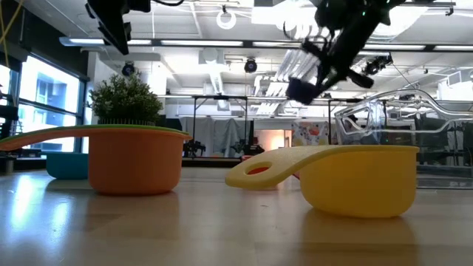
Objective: Nest measuring cups in basket
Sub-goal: Stack the purple measuring cup on top of the green measuring cup
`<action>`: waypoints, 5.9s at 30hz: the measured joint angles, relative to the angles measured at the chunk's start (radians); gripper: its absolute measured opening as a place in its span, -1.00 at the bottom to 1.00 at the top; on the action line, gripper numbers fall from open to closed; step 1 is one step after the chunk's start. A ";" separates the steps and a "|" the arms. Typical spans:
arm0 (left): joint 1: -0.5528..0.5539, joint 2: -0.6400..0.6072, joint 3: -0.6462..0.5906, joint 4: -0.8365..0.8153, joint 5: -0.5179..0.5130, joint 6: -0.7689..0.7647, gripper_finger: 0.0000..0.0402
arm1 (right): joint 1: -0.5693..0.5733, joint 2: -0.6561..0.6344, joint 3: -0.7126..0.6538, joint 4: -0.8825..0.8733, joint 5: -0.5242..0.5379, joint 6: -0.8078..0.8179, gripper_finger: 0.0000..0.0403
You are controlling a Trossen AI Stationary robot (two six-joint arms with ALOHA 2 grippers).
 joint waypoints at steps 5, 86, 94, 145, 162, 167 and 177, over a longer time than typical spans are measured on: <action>-0.011 0.000 0.000 -0.042 0.000 0.039 -0.43 | 0.136 -0.041 0.000 0.102 0.063 0.099 -1.00; -0.676 0.271 -0.322 0.496 -0.196 -0.656 -0.43 | 0.939 0.311 0.189 0.607 0.380 0.250 -1.00; -0.699 0.367 -0.322 0.529 -0.205 -0.717 -0.43 | 0.960 0.311 0.188 0.607 0.378 0.250 -1.00; -0.883 0.582 -0.275 0.935 -0.153 -0.999 -0.43 | 0.966 0.310 0.188 0.659 0.393 0.249 -1.00; -0.891 0.458 -0.254 0.842 -0.187 -0.972 -0.43 | 0.966 0.310 0.187 0.664 0.387 0.247 -1.00; -0.890 0.338 -0.254 0.784 -0.247 -0.972 -0.43 | 0.964 0.310 0.187 0.673 0.386 0.247 -1.00; -0.893 0.105 -0.254 0.717 -0.380 -0.972 -0.43 | 0.910 0.310 0.254 0.687 0.297 0.038 -1.00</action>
